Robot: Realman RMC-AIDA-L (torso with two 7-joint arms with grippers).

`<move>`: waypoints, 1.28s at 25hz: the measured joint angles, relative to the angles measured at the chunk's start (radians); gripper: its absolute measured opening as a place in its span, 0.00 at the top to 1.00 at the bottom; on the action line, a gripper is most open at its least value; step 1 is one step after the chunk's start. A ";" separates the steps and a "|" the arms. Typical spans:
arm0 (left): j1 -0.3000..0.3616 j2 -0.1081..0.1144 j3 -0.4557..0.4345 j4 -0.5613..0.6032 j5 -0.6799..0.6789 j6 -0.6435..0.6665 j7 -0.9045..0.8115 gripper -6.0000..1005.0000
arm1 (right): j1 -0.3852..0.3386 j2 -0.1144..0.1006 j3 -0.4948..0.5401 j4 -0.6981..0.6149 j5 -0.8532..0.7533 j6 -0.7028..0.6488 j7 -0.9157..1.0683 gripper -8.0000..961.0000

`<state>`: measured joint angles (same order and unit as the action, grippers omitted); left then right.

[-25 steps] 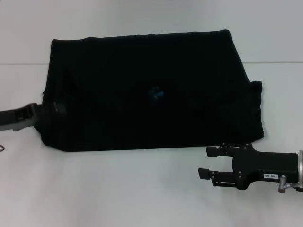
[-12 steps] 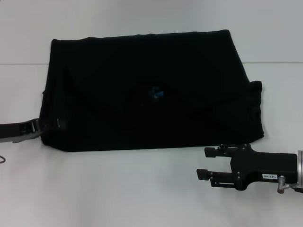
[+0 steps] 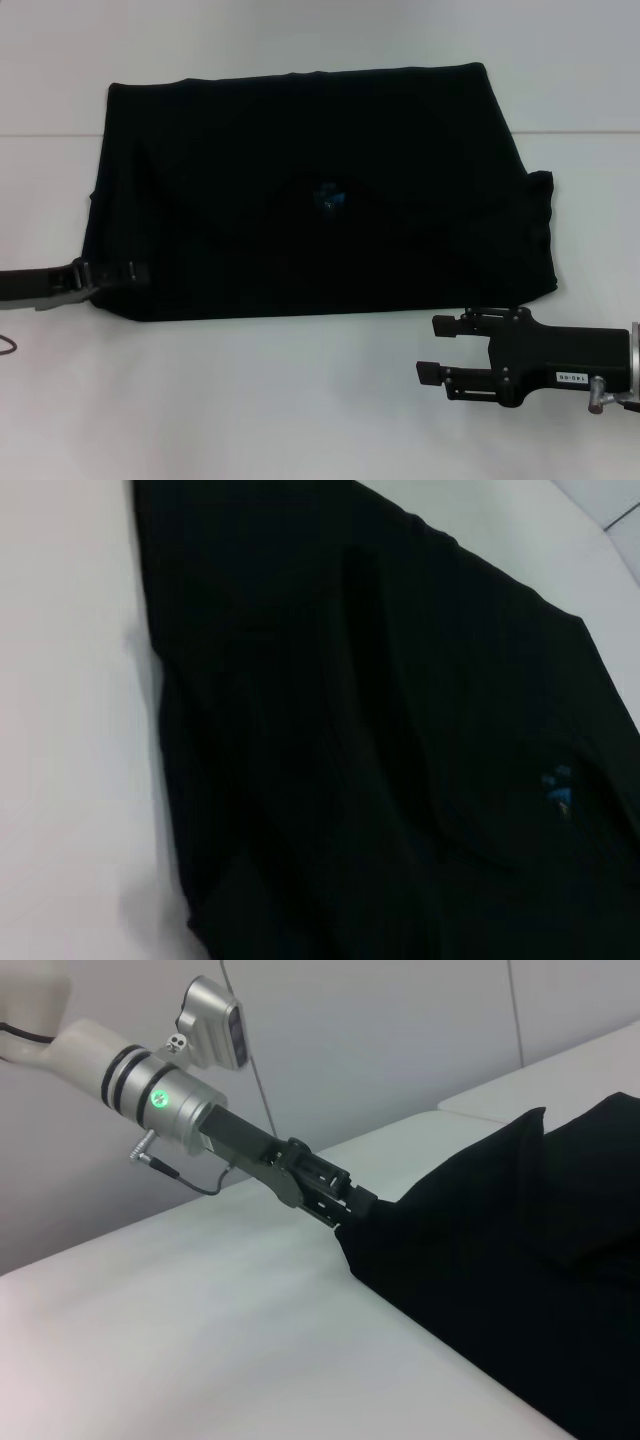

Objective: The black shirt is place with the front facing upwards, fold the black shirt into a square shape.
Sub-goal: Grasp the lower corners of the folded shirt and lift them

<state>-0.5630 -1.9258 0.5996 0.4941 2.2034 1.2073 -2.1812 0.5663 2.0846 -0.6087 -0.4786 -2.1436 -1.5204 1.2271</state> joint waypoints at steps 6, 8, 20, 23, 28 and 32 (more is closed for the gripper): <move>-0.007 0.002 0.006 0.002 0.035 0.002 -0.012 0.27 | 0.000 0.000 0.005 0.000 0.002 -0.008 0.000 0.23; -0.011 0.003 0.009 0.006 0.056 0.004 -0.017 0.27 | 0.000 0.000 0.007 0.000 0.003 -0.012 0.000 0.23; -0.017 0.000 0.018 0.029 0.082 0.007 -0.026 0.73 | -0.005 -0.009 0.014 -0.010 0.008 -0.029 0.029 0.23; -0.018 0.002 0.019 0.029 0.082 0.008 -0.026 0.79 | -0.005 -0.024 0.032 -0.018 0.010 -0.029 0.081 0.23; -0.020 0.005 0.019 0.029 0.082 0.014 -0.024 0.90 | -0.004 -0.060 0.046 -0.104 0.007 -0.031 0.318 0.23; -0.024 0.006 0.019 0.029 0.082 0.024 -0.022 0.99 | 0.017 -0.112 0.036 -0.229 -0.042 -0.030 0.642 0.23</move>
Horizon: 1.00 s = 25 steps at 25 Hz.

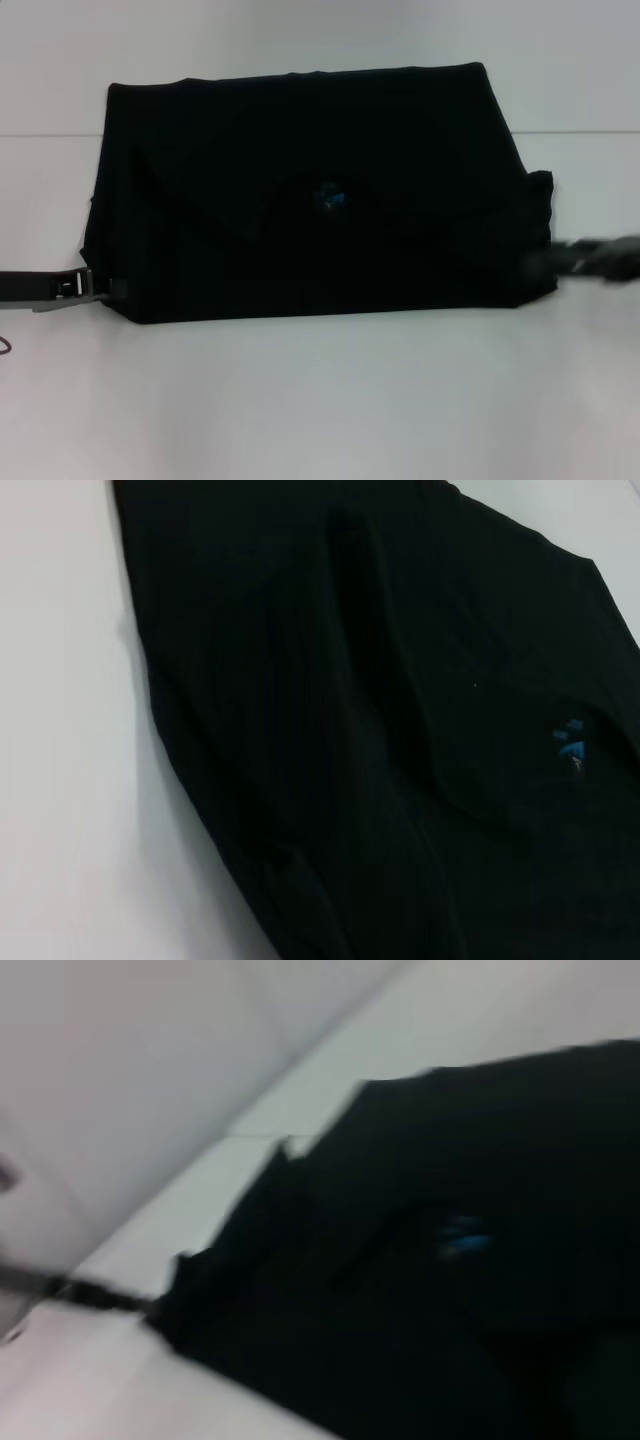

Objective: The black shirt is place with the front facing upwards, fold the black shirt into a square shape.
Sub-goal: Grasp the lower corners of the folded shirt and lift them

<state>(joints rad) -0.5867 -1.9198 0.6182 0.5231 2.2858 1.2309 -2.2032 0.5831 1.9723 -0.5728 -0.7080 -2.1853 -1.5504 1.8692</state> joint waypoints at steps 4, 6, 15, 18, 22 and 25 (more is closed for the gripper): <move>-0.002 0.002 -0.004 0.000 0.000 0.009 0.002 0.99 | 0.053 -0.073 -0.006 -0.077 -0.084 -0.007 0.315 0.23; -0.002 0.004 -0.006 0.000 0.000 0.013 0.002 0.99 | 0.091 -0.101 -0.008 -0.088 -0.148 -0.002 0.440 0.23; -0.002 0.009 -0.008 0.000 0.000 0.025 0.002 0.99 | 0.226 -0.071 -0.059 0.004 -0.399 0.149 0.582 0.23; -0.002 0.010 -0.008 0.000 0.000 0.029 0.001 0.99 | 0.235 -0.054 -0.120 0.043 -0.401 0.192 0.582 0.24; -0.002 0.010 -0.008 0.000 0.000 0.031 0.001 0.99 | 0.237 -0.033 -0.170 0.059 -0.403 0.238 0.582 0.24; -0.002 0.010 -0.008 0.000 0.000 0.032 0.001 0.99 | 0.237 -0.026 -0.184 0.059 -0.403 0.252 0.572 0.24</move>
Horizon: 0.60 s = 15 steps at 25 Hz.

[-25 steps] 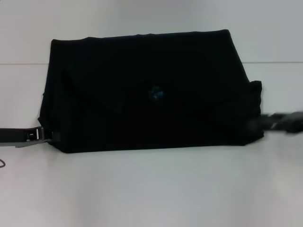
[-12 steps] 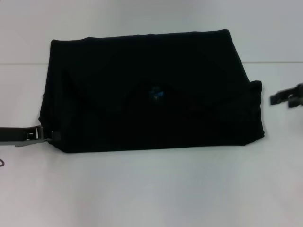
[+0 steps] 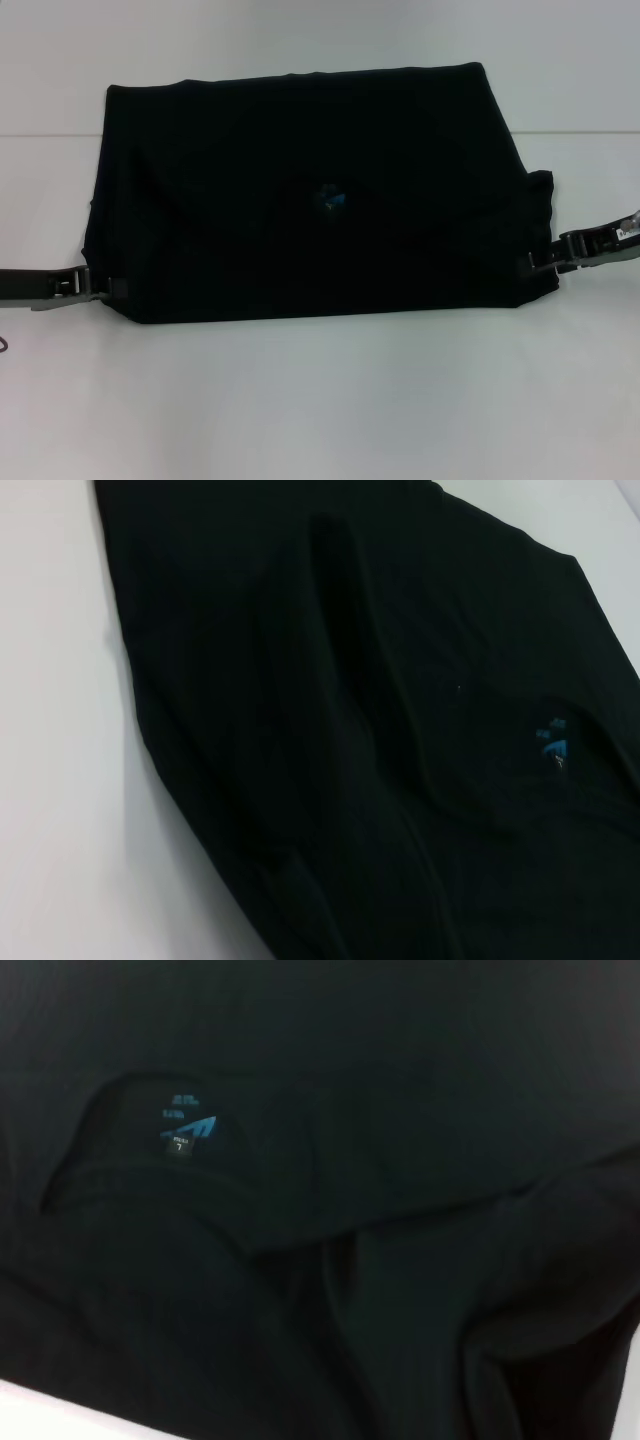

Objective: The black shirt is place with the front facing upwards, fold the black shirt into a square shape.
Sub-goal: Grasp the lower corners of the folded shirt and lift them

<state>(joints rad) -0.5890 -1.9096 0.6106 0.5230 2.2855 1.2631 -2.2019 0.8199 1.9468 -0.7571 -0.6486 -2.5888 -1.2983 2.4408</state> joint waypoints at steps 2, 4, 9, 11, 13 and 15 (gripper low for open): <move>0.000 0.000 0.000 0.000 0.000 0.000 0.000 0.99 | 0.000 0.004 -0.003 -0.004 0.000 -0.001 -0.010 0.24; 0.000 0.000 0.000 0.000 0.000 0.000 0.000 0.99 | -0.003 0.007 -0.004 -0.010 -0.001 -0.001 -0.019 0.24; 0.000 0.000 0.000 0.000 0.000 0.001 0.001 0.99 | -0.007 0.008 -0.006 -0.010 -0.003 0.004 -0.035 0.40; -0.001 0.000 0.000 0.000 0.000 0.001 0.001 0.99 | -0.007 0.008 -0.006 -0.009 -0.007 0.004 -0.037 0.46; -0.002 0.000 0.000 0.000 0.000 0.002 0.001 0.99 | -0.007 0.007 -0.007 -0.007 -0.011 0.005 -0.037 0.53; -0.003 0.000 0.002 0.000 0.000 0.003 0.001 0.99 | -0.007 0.007 -0.007 -0.006 -0.011 0.006 -0.037 0.61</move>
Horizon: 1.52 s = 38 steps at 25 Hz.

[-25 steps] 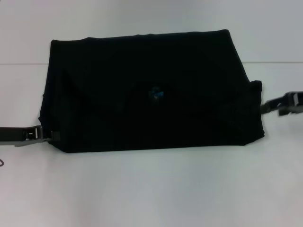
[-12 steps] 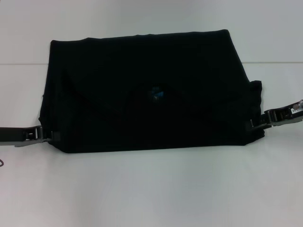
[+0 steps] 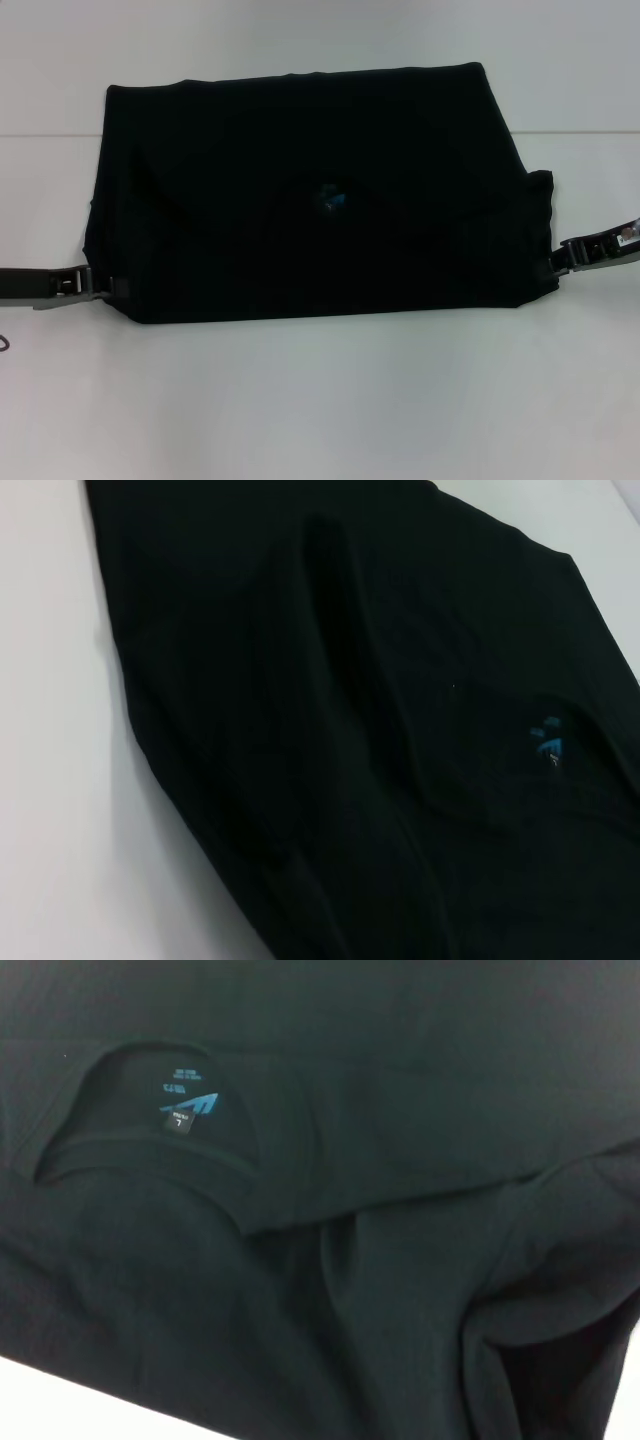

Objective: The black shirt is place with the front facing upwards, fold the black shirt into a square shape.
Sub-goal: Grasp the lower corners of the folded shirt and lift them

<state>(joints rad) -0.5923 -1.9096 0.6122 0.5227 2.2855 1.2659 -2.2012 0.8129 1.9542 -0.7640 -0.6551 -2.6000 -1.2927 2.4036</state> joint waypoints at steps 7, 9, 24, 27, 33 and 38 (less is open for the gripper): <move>-0.003 0.002 -0.002 0.000 0.000 0.003 0.003 0.99 | 0.001 -0.004 0.000 -0.003 0.000 -0.003 0.000 0.90; -0.004 0.003 -0.002 -0.001 0.000 0.009 0.002 0.99 | 0.001 -0.007 0.000 -0.004 0.000 -0.007 0.000 0.95; -0.009 0.005 -0.003 -0.005 -0.001 0.012 0.001 0.99 | 0.018 -0.024 0.002 -0.010 -0.008 -0.049 -0.039 0.98; -0.009 0.005 -0.003 -0.005 -0.001 0.011 0.001 0.99 | 0.020 -0.018 -0.003 -0.018 -0.011 -0.047 -0.057 0.98; -0.011 0.005 -0.003 -0.006 -0.002 0.010 0.001 0.99 | 0.015 -0.016 -0.021 -0.020 -0.014 -0.002 -0.070 0.77; -0.012 0.005 -0.003 -0.006 -0.002 0.010 -0.001 0.99 | 0.013 -0.011 -0.040 -0.010 -0.014 0.036 -0.072 0.55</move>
<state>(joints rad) -0.6044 -1.9050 0.6090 0.5169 2.2839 1.2761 -2.2022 0.8254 1.9428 -0.8040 -0.6648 -2.6140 -1.2565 2.3320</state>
